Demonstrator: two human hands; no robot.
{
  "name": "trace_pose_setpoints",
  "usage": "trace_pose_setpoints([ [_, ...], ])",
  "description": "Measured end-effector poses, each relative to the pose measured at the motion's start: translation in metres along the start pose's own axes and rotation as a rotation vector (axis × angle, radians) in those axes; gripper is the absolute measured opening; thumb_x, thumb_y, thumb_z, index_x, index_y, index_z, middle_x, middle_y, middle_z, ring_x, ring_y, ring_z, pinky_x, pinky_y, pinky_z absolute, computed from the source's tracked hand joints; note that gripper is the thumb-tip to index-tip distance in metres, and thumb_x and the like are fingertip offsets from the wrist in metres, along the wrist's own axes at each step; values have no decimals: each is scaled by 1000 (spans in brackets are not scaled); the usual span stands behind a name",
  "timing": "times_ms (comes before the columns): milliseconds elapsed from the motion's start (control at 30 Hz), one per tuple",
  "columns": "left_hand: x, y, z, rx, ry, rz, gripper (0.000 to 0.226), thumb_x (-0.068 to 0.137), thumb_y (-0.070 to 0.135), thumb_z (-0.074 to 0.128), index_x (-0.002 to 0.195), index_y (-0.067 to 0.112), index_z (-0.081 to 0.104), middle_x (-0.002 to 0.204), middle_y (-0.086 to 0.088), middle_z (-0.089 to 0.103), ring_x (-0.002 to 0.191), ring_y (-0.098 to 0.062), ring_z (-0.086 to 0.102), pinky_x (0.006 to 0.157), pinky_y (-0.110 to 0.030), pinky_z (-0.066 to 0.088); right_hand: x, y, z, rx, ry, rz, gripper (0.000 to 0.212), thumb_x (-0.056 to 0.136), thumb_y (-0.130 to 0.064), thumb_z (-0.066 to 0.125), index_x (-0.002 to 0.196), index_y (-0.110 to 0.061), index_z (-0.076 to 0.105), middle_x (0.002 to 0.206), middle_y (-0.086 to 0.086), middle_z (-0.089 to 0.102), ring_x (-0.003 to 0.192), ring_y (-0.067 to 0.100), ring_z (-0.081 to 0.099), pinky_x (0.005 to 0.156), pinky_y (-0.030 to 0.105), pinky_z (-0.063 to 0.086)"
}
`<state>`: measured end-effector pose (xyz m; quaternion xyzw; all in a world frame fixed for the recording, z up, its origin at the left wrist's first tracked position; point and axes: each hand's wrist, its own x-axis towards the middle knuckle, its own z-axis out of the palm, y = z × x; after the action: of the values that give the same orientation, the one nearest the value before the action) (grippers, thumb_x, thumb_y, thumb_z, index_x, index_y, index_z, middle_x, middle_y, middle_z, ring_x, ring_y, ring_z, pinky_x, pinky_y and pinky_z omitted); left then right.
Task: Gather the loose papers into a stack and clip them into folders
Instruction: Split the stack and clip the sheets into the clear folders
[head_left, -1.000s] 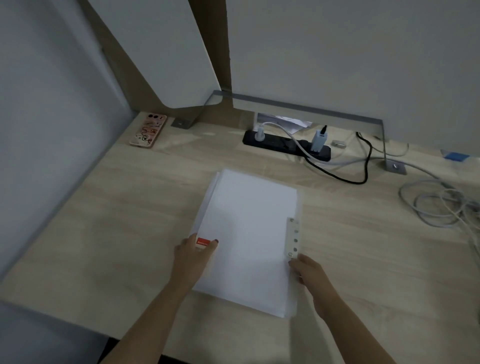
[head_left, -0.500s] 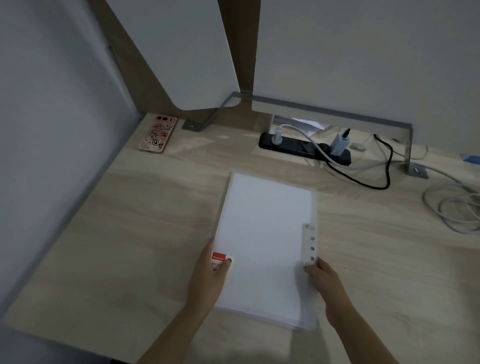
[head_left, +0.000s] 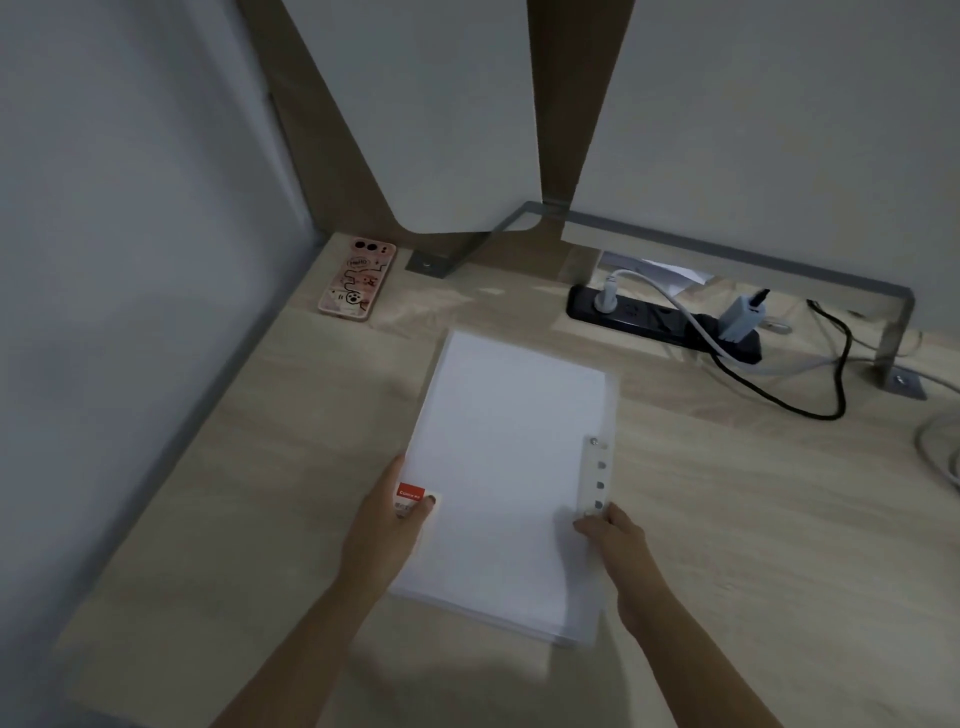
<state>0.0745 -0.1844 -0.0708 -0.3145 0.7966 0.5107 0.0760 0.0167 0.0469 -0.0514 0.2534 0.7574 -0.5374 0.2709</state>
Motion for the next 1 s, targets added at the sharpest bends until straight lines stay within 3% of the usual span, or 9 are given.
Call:
trace_pose_setpoints([
  [133,42,4,-31,18,3,-23,61,90,24,57,143,22,28,140,-10,44,117,-34,53,99,-48,44,16,-30,31,13,-74,25,31,84,-5,53,111,9,54,118,27,55,88,26,53,68,32,39],
  [300,86,10,-61,-5,-1,-17,60,89,18,57,143,23,30,136,-12,48,116,-38,53,98,-49,43,31,-59,62,10,-102,28,39,81,-3,53,113,17,45,123,32,50,84,23,49,69,31,35],
  [400,108,12,-70,2,15,-9,59,90,19,57,142,25,30,137,-10,47,116,-36,53,99,-50,44,45,-73,74,17,-121,30,33,82,-2,52,109,16,48,118,30,54,83,23,51,63,29,38],
  [467,116,13,-73,-8,22,-19,59,90,20,56,142,27,30,135,-12,48,116,-36,53,100,-51,43,49,-82,78,20,-140,23,18,84,-2,50,98,8,54,104,23,58,78,23,52,60,27,38],
  [633,124,16,-74,2,32,-19,59,90,24,55,142,31,29,137,-3,46,117,-29,52,101,-50,42,60,-92,83,51,-131,-7,9,83,-1,49,91,-5,53,94,13,52,80,20,48,59,27,35],
  [733,125,14,-75,11,39,-21,58,90,25,55,142,33,29,135,-2,49,115,-29,54,100,-51,43,61,-91,83,35,-140,7,12,83,0,49,93,7,51,94,12,51,78,20,48,59,25,35],
  [833,123,17,-76,21,26,-33,58,90,26,55,141,33,29,129,-5,53,107,-31,57,91,-47,49,61,-89,79,31,-164,11,35,81,-1,49,111,16,45,112,21,55,86,22,50,64,26,38],
  [900,121,19,-75,-11,21,-49,57,90,26,55,141,33,29,122,-7,55,91,-27,59,72,-37,49,60,-88,79,47,-167,-6,38,79,-3,51,112,15,45,121,28,49,89,22,52,66,27,40],
  [1000,115,21,-70,-45,32,-71,57,91,24,54,142,31,28,119,-9,57,80,-21,55,59,-27,41,62,-87,79,48,-173,-28,39,77,-10,55,113,5,50,131,16,45,106,31,55,80,33,47],
])
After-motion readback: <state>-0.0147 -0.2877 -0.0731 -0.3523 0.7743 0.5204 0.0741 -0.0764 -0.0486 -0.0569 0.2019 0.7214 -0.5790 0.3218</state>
